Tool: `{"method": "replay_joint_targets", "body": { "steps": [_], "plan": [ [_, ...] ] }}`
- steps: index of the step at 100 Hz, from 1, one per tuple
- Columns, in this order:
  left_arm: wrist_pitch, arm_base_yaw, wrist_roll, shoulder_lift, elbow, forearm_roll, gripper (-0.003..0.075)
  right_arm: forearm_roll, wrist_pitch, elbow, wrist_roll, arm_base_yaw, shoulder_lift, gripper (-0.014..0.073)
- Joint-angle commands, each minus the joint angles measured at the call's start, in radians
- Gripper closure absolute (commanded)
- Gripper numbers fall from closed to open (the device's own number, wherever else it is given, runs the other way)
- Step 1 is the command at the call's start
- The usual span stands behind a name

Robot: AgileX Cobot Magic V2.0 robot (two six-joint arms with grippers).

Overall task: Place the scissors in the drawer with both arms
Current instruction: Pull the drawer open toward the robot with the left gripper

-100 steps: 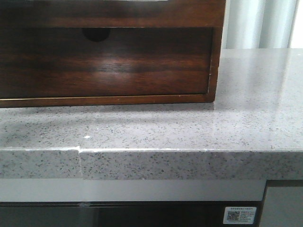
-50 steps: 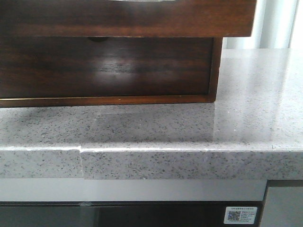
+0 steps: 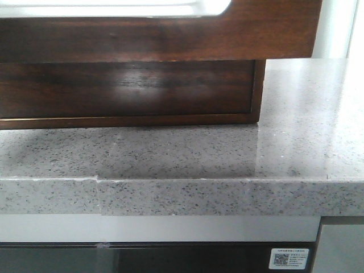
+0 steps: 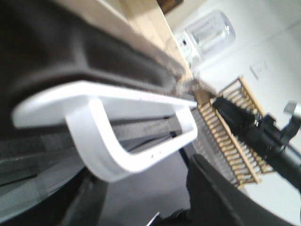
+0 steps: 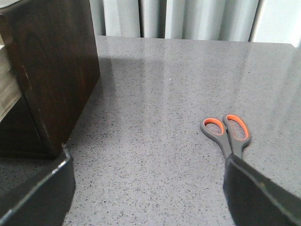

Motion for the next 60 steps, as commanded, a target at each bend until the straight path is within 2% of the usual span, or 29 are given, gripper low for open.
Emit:
{"method": "replay_joint_targets", "body": {
  "steps": [1,22,38,60],
  "plan": [
    [0.035,0.004,0.015,-0.001,-0.039,-0.021,0.0332,0.001,-0.083,-0.029,-0.004,-0.006,0.016,0.0015],
    [0.033,0.045,-0.067,-0.023,-0.128,0.209,0.0332,-0.008,-0.032,-0.056,-0.004,-0.006,0.018,0.0015],
    [-0.013,0.075,-0.214,-0.091,-0.245,0.506,0.0332,-0.054,0.097,-0.143,0.009,-0.006,0.067,0.0015],
    [-0.032,-0.044,-0.403,-0.106,-0.413,0.891,0.0332,-0.252,0.322,-0.284,0.195,-0.006,0.215,0.0017]
  ]
}}
